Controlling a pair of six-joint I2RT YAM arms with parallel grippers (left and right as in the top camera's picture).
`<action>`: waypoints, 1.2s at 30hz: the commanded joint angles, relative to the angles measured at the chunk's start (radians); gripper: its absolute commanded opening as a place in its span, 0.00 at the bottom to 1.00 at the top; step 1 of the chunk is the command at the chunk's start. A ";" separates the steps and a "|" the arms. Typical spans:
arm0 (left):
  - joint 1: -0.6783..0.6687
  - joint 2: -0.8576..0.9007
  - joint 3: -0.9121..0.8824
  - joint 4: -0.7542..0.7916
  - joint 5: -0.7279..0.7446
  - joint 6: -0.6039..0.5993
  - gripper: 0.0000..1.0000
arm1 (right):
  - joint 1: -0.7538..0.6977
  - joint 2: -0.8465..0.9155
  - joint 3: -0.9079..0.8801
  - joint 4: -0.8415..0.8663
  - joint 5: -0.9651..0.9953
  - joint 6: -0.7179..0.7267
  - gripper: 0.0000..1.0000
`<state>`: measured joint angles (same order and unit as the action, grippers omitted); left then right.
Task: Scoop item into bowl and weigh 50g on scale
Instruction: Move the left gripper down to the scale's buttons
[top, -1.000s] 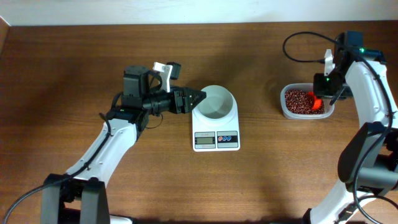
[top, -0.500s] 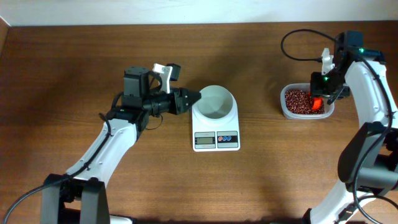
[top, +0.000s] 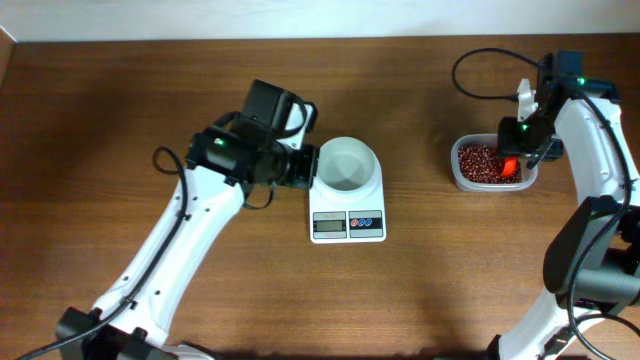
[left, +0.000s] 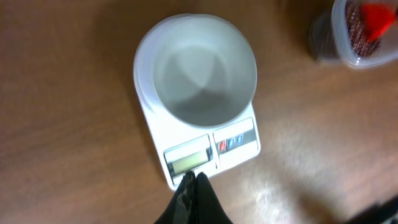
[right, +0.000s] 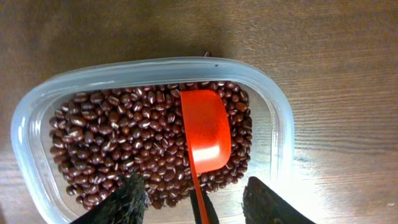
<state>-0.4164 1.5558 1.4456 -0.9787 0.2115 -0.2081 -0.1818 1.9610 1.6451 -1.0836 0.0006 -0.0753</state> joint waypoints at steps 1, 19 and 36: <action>-0.094 0.015 -0.028 0.002 -0.027 0.148 0.00 | -0.003 -0.006 -0.006 0.000 0.008 0.005 0.92; -0.458 0.195 -0.319 0.435 -0.352 0.527 0.00 | -0.003 -0.006 -0.006 0.000 0.008 0.005 0.99; -0.459 0.291 -0.319 0.470 -0.452 0.581 0.00 | -0.003 -0.006 -0.006 0.000 0.008 0.005 0.99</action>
<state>-0.8742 1.8263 1.1328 -0.5335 -0.2283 0.3576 -0.1818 1.9610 1.6451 -1.0843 0.0021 -0.0780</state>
